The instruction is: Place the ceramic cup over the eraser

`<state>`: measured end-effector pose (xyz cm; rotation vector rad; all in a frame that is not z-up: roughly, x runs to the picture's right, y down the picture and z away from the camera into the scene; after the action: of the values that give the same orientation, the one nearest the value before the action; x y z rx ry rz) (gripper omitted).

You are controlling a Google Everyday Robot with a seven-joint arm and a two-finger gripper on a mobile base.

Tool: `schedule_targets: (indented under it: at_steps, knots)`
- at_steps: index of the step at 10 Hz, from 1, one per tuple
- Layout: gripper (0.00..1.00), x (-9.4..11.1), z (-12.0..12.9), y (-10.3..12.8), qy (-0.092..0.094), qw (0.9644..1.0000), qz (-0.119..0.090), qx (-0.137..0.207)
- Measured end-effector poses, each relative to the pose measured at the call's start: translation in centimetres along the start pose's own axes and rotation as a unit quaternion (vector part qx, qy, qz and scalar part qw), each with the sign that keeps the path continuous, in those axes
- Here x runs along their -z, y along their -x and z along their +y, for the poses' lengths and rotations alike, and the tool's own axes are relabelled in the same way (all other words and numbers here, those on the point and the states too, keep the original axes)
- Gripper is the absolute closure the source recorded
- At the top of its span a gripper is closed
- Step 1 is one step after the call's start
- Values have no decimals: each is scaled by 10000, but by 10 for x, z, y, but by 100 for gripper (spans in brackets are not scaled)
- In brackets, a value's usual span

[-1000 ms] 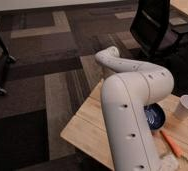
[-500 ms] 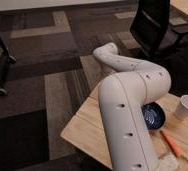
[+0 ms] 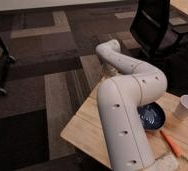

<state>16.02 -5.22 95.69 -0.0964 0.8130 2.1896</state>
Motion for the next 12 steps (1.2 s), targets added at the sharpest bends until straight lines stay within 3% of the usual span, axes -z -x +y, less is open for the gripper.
schedule_targets:
  at_steps: [1, 5, 6, 8, 9, 10, 11, 12]
  knots:
    - [100, -3, -8, 5, -46, 9999, 6, -109]
    - [100, -26, -82, 23, -412, 9961, 39, -779]
    - [100, -28, -97, 19, -468, 9959, 5, -773]
    - [100, -28, -108, -6, -561, 9973, -28, -478]
    - [100, -24, -96, -43, -619, 9980, -36, 98]
    - [100, -22, -86, -68, -600, 9970, -16, 489]
    - [100, -17, -67, -102, -552, 9932, 32, 1022]
    - [100, -13, -57, -114, -489, 9913, 29, 1225]
